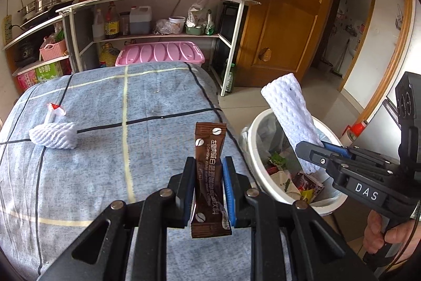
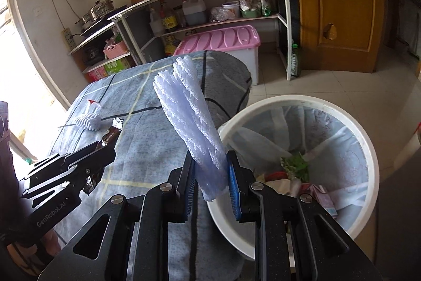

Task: Collect trash
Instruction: 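Carry the chocolate wrapper and foam net over the white bin, then open both grippers over the bin to drop the wrapper and net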

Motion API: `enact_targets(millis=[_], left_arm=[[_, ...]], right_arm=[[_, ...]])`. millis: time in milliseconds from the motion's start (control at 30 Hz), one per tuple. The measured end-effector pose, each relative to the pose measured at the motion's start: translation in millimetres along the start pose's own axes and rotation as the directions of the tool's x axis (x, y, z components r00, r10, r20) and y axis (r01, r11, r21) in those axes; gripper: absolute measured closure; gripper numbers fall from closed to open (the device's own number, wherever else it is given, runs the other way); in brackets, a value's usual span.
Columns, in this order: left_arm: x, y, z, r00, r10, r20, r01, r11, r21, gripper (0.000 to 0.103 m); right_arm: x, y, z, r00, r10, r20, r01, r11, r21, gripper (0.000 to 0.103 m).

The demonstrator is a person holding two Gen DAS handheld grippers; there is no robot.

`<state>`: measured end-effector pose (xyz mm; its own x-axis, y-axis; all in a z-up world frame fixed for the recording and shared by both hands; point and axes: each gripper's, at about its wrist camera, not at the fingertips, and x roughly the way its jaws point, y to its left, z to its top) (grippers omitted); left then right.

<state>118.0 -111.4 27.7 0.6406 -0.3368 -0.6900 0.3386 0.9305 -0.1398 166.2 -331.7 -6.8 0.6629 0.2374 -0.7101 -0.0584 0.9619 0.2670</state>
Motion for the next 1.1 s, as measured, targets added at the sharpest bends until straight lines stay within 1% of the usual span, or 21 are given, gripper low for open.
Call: enact_targets(millis=[167, 267, 467, 600, 767, 867, 933, 967, 1033, 1100], left_arm=[[13.4, -30.3, 4.6, 0.999, -0.035, -0.021, 0.036, 0.999, 0.032, 0.081], [24.9, -48.6, 7.2, 0.997, -0.061, -0.042, 0.063, 0.997, 0.048, 0.081], [47.8, -83.6, 5.2, 0.992, -0.096, -0.085, 0.103, 0.991, 0.082, 0.081], [62.2, -101.0, 3.2, 0.989, -0.101, -0.113, 0.112, 0.989, 0.100, 0.081], [78.5, -116.4, 0.1, 0.983, -0.107, -0.149, 0.124, 0.986, 0.111, 0.081], [83.1, -124.5, -2.9, 0.986, -0.081, -0.144, 0.100, 0.986, 0.135, 0.081], [87.5, -126.5, -3.3, 0.983, -0.088, -0.160, 0.109, 0.986, 0.125, 0.081], [89.4, -124.9, -3.2, 0.981, -0.099, -0.170, 0.119, 0.987, 0.112, 0.080], [92.7, -124.5, -3.8, 0.980, -0.090, -0.177, 0.111, 0.988, 0.109, 0.077], [94.4, -123.1, -4.4, 0.979, -0.095, -0.183, 0.115, 0.988, 0.100, 0.060]], right_arm=[[-9.7, -35.6, -4.6, 0.999, -0.055, 0.002, 0.054, 0.997, 0.047, 0.079], [-11.9, -54.6, -8.3, 0.994, -0.108, -0.007, 0.108, 0.992, 0.058, 0.079], [-11.4, -94.5, -14.6, 0.988, -0.151, -0.042, 0.154, 0.982, 0.110, 0.079], [-7.1, -109.8, -19.7, 0.978, -0.200, -0.065, 0.206, 0.973, 0.106, 0.079], [1.3, -125.8, -24.8, 0.969, -0.230, -0.091, 0.240, 0.965, 0.111, 0.079], [6.5, -131.6, -28.9, 0.963, -0.246, -0.108, 0.257, 0.960, 0.107, 0.078], [11.0, -136.5, -31.1, 0.956, -0.269, -0.119, 0.282, 0.954, 0.102, 0.078], [12.8, -138.8, -32.2, 0.957, -0.263, -0.125, 0.277, 0.955, 0.108, 0.078], [14.5, -142.3, -34.5, 0.961, -0.243, -0.131, 0.258, 0.959, 0.118, 0.077], [16.8, -141.4, -34.1, 0.961, -0.242, -0.135, 0.257, 0.960, 0.110, 0.076]])
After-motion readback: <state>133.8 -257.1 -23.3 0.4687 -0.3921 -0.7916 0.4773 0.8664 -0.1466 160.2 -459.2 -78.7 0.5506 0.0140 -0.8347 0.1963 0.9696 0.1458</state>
